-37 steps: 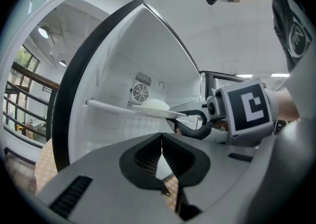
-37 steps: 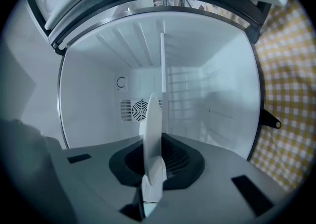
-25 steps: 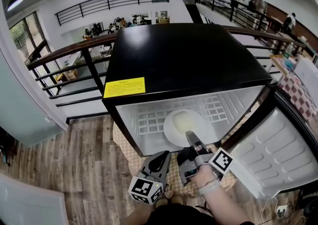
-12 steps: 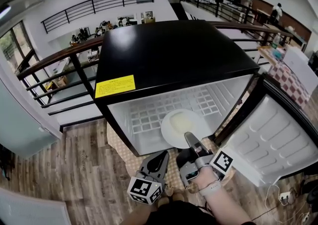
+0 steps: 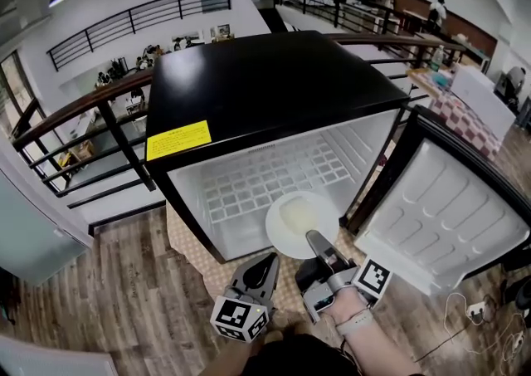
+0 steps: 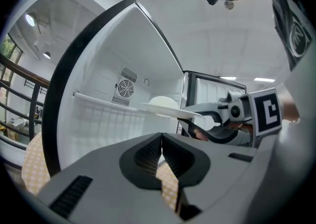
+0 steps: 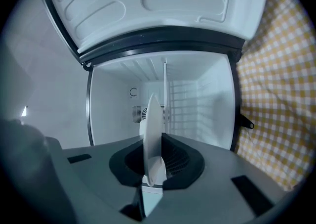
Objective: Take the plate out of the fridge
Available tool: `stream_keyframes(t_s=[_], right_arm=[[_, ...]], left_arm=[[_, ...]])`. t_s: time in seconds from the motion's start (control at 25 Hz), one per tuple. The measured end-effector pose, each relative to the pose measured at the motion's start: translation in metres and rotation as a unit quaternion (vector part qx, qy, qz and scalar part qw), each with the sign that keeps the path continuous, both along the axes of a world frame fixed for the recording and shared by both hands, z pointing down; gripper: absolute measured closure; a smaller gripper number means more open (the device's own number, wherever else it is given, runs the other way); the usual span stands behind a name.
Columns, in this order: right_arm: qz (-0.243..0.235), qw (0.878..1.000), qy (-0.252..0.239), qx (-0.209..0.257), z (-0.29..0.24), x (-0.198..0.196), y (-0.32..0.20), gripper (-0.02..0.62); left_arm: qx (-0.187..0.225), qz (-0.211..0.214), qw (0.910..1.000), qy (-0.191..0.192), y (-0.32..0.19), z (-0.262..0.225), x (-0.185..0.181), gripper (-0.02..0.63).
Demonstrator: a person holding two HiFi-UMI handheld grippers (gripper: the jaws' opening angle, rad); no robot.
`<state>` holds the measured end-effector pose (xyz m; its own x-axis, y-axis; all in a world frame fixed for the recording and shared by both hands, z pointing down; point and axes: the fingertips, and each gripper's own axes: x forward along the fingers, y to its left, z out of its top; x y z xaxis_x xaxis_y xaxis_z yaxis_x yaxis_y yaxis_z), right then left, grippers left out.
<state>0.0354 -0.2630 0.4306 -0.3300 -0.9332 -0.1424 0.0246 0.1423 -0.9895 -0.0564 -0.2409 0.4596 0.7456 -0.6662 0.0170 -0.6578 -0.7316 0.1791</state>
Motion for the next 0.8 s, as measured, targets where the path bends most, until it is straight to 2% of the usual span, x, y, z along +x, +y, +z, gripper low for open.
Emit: stream_keyframes(t_s=[0.36, 0.6, 0.8], right_arm=[[-0.01, 1.0, 0.002, 0.015, 0.003, 0.001, 0.012, 0.545], [-0.035, 0.999, 0.001, 0.035, 0.0, -0.001, 0.02, 0.545], [-0.053, 0.998, 0.002, 0.035, 0.005, 0.004, 0.031, 0.545]], left_arm=[[0.004, -0.005, 1.0, 0.001, 0.0, 0.001, 0.0, 0.597], [0.004, -0.028, 0.9996, -0.004, 0.003, 0.003, -0.005, 0.598], [0.003, -0.05, 0.9987, -0.008, 0.013, 0.004, -0.004, 0.597]])
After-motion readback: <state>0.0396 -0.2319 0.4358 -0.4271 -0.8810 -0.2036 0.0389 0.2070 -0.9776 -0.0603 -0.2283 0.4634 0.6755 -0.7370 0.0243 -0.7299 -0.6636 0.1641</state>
